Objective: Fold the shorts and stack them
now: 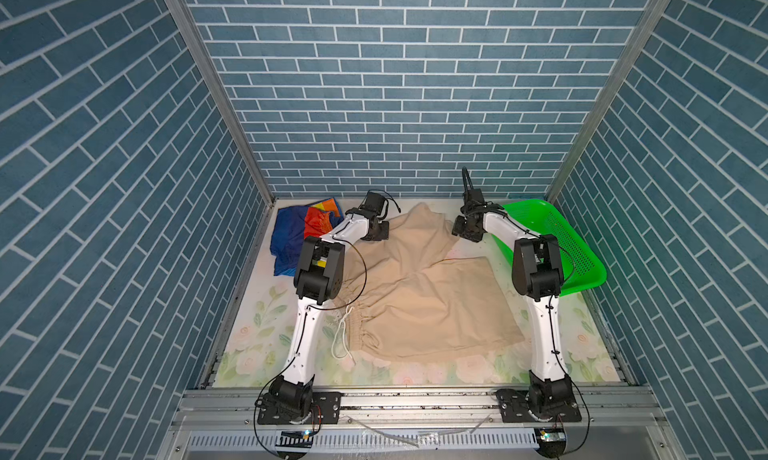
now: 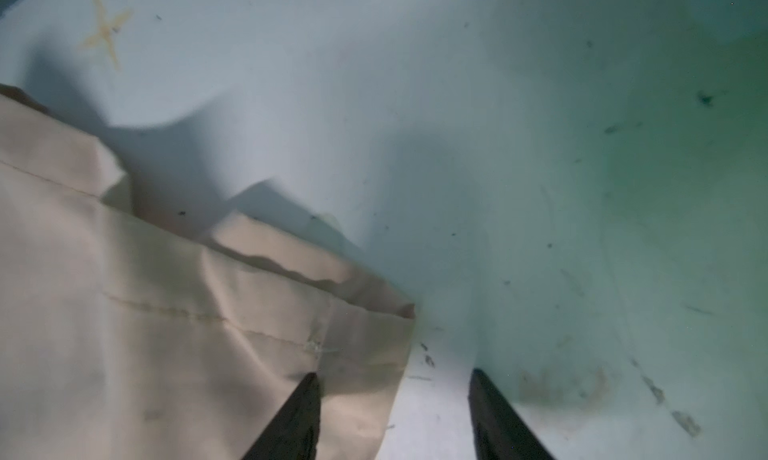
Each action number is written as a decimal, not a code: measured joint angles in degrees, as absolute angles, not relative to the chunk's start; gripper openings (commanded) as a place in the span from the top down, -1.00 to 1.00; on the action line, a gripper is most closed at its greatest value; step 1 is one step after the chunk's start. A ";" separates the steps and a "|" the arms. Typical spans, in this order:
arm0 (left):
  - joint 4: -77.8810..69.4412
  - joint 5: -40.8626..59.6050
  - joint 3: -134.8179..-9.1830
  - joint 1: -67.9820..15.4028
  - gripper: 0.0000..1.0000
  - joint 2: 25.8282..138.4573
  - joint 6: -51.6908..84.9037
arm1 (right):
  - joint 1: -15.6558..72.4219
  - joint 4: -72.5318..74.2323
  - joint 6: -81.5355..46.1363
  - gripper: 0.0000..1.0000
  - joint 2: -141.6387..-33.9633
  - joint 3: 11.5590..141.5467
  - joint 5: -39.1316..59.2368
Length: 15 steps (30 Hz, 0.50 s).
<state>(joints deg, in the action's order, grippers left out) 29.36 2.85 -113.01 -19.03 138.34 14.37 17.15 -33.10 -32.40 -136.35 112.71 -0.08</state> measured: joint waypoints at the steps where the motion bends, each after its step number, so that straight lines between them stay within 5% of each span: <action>1: 29.39 2.85 -113.03 -19.03 1.00 138.34 14.37 | 17.15 -33.19 -32.18 -0.04 -136.44 113.03 -0.03; 5: 29.47 2.85 -113.03 -19.03 1.00 138.34 14.37 | 17.15 -33.45 -31.83 0.18 -137.08 113.51 -0.03; 9: 29.65 2.92 -113.14 -19.03 0.99 138.34 14.44 | 17.15 -33.39 -31.73 -0.05 -137.16 113.73 0.01; 15: 30.52 3.27 -113.99 -19.03 0.99 138.65 14.61 | 17.26 -33.65 -31.64 -0.11 -138.43 116.09 0.23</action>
<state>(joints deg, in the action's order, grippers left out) 30.52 3.27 -113.99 -19.03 138.65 14.61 17.26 -33.65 -31.64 -138.43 116.09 0.23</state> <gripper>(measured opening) 0.056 0.557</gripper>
